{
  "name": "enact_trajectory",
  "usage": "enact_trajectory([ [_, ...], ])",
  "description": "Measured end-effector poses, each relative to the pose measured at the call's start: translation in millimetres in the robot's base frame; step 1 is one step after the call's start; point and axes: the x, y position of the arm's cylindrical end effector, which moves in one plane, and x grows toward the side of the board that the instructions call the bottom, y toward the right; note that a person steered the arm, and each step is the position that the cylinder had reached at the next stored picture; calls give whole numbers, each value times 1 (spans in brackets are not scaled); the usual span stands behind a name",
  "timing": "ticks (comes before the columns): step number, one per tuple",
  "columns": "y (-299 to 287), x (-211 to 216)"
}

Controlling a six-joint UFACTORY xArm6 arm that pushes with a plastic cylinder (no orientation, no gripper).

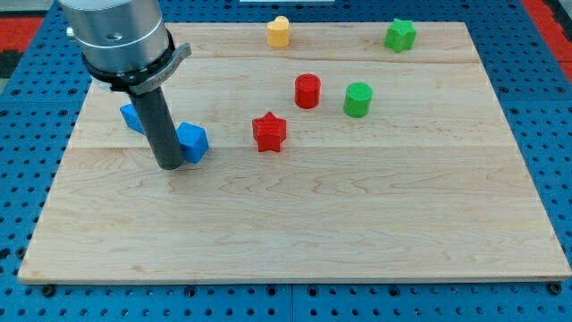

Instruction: Separate the blue blocks from each other

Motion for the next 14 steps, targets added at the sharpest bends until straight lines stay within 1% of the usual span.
enact_trajectory([
  [1, -3, -10],
  [2, -5, -41],
  [3, -6, -62],
  [4, -37, -74],
  [5, -63, -67],
  [8, -33, -66],
  [10, -30, -64],
  [11, 11, -93],
  [12, 93, -99],
  [13, 108, -94],
  [14, 10, -93],
])
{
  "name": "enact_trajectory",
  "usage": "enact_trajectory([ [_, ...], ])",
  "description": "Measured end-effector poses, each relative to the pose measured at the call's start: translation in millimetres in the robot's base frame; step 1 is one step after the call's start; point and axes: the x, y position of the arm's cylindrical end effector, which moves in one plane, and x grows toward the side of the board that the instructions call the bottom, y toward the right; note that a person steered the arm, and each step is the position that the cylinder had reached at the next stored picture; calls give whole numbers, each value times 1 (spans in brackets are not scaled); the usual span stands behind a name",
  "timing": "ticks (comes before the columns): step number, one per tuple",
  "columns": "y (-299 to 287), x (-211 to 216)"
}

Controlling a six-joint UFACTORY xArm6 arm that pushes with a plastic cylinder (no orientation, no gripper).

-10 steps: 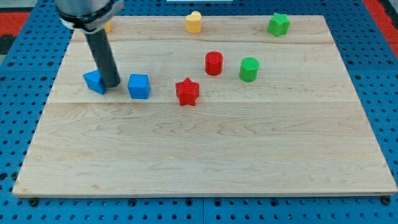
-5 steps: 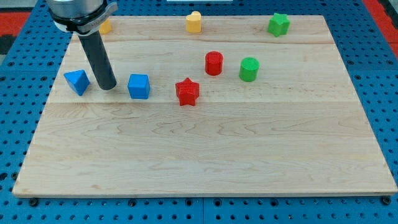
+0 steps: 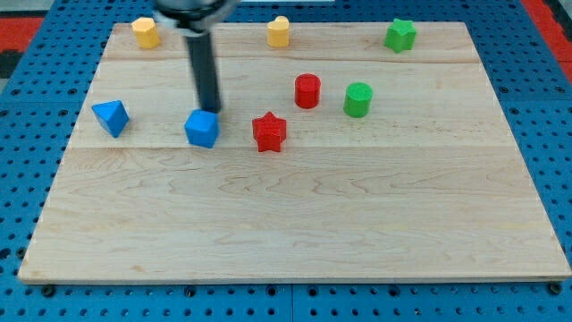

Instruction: Separate the blue blocks from each other

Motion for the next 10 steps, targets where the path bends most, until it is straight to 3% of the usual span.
enact_trajectory([
  [1, 30, 61],
  [2, 135, 88],
  [3, 60, 90],
  [5, 44, 135],
  [7, 165, 128],
  [8, 197, 130],
  [9, 241, 154],
  [10, 264, 86],
])
